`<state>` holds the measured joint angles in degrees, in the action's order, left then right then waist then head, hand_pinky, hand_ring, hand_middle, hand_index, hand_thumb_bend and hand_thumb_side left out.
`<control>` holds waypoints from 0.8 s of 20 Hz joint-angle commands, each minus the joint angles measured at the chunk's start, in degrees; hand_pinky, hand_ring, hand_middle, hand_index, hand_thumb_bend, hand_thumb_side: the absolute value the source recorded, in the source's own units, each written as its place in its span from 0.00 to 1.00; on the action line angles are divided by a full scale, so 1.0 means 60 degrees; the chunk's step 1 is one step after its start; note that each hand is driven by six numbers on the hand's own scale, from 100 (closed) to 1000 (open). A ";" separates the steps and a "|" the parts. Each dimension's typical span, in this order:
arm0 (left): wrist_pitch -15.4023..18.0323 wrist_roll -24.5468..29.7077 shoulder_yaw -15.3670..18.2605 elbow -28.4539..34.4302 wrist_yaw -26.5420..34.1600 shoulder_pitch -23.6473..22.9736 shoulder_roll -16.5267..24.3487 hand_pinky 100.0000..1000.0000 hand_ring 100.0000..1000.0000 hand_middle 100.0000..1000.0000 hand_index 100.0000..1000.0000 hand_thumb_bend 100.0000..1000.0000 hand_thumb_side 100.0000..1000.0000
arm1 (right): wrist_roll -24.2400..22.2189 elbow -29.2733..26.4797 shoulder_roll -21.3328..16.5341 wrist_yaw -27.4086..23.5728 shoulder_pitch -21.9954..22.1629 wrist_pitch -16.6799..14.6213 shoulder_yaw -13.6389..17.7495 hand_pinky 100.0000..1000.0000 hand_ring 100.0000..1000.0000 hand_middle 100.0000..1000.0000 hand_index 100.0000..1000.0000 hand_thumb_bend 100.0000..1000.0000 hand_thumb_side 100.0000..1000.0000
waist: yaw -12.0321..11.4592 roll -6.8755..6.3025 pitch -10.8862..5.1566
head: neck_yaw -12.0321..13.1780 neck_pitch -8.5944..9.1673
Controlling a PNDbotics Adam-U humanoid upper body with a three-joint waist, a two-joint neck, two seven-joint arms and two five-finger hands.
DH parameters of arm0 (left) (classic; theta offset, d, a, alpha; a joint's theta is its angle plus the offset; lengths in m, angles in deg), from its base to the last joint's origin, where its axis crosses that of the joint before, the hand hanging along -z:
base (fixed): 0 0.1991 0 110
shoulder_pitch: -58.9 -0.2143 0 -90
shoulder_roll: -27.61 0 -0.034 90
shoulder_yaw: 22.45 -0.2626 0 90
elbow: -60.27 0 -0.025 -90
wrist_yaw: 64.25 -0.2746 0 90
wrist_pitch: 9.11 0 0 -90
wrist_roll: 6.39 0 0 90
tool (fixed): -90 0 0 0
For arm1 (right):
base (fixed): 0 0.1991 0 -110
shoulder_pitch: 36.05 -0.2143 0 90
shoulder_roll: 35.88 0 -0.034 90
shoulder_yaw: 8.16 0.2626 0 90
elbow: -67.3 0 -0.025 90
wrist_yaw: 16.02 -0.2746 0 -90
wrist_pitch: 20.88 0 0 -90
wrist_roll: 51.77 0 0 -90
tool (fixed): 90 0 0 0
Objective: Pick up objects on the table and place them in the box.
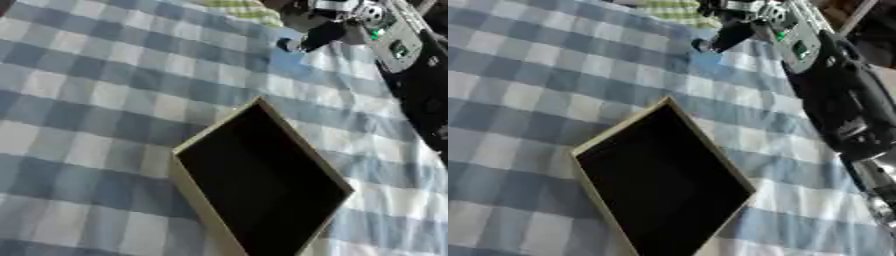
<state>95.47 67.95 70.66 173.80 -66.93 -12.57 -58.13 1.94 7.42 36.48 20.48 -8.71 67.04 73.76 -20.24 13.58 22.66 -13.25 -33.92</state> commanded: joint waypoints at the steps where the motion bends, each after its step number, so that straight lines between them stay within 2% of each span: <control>1: 0.0004 0.0040 0.0021 0.0177 -0.0035 0.0073 0.0100 0.55 0.65 0.64 0.72 0.28 0.51 | -0.0036 -0.0083 -0.0342 0.0080 -0.0110 -0.0074 0.0160 0.95 1.00 0.92 1.00 0.21 0.43 | -0.0021 -0.0106 -0.0144 | -0.0016 0.0144; 7: -0.0005 0.0035 0.0016 0.0177 -0.0086 0.0040 0.0076 0.55 0.65 0.64 0.72 0.29 0.52 | 0.0019 -0.0113 -0.0524 0.0234 -0.0076 0.0009 0.0278 0.95 1.00 0.92 1.00 0.22 0.42 | -0.0036 -0.0105 -0.0028 | 0.0004 0.0211; 16: -0.0029 0.0025 0.0013 0.0177 -0.0256 -0.0001 0.0079 0.55 0.64 0.64 0.72 0.28 0.53 | 0.0334 -0.0245 -0.0767 0.0038 -0.0049 0.0151 0.0391 0.95 1.00 0.91 1.00 0.21 0.44 | 0.0051 -0.0105 0.0096 | -0.0005 0.0255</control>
<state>95.29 68.12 70.59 173.80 -67.98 -12.87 -58.18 3.49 7.06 34.51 21.09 -8.28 67.79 75.28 -20.02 13.58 24.37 -13.24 -33.14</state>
